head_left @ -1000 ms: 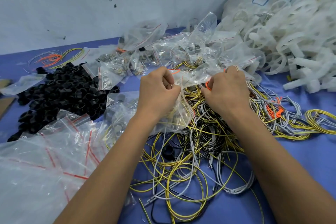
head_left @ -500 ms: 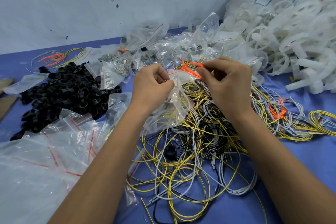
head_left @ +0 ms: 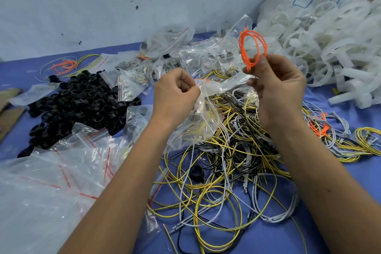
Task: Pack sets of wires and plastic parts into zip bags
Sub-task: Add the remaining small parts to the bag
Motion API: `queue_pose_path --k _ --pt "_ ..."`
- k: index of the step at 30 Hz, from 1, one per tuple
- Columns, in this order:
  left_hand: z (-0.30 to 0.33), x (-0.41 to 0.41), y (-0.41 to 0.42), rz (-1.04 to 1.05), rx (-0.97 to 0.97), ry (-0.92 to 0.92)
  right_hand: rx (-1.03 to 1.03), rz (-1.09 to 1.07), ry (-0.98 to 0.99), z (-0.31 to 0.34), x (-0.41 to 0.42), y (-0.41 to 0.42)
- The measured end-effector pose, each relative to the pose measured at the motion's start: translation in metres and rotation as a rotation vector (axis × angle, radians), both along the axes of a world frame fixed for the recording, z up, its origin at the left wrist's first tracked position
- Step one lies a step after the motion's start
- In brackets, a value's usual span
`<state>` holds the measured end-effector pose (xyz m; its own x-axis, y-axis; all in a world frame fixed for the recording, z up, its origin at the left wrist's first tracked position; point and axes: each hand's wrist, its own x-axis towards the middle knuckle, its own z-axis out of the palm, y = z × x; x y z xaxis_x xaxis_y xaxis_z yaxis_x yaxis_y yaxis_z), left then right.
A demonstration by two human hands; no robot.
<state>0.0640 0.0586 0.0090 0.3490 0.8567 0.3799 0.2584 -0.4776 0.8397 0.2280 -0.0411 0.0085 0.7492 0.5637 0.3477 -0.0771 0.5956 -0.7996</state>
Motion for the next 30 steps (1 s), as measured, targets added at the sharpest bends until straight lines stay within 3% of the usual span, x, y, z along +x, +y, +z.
queue_pose_path --k 5,13,19,22,25,27,30 --pt "0.001 0.000 -0.001 -0.009 0.020 -0.056 -0.046 0.204 0.099 -0.001 0.003 -0.001" --pt "0.007 0.004 -0.008 -0.046 0.169 -0.167 -0.314 0.330 -0.262 -0.007 -0.008 0.000" --pt "0.013 0.010 -0.016 -0.048 0.285 -0.190 -0.383 0.443 -0.430 -0.008 -0.016 -0.001" --pt "0.016 0.020 -0.032 -0.053 0.441 -0.147 -0.395 0.473 -0.518 -0.011 -0.021 -0.001" --pt "0.015 0.030 -0.052 -0.124 0.618 -0.045 -0.462 0.390 -0.730 -0.013 -0.021 -0.002" --pt "0.012 0.034 -0.059 -0.161 0.668 -0.032 -0.543 0.352 -0.888 -0.014 -0.018 -0.006" --pt "0.008 0.034 -0.060 -0.149 0.658 -0.035 -0.570 0.398 -0.945 -0.014 -0.020 -0.007"
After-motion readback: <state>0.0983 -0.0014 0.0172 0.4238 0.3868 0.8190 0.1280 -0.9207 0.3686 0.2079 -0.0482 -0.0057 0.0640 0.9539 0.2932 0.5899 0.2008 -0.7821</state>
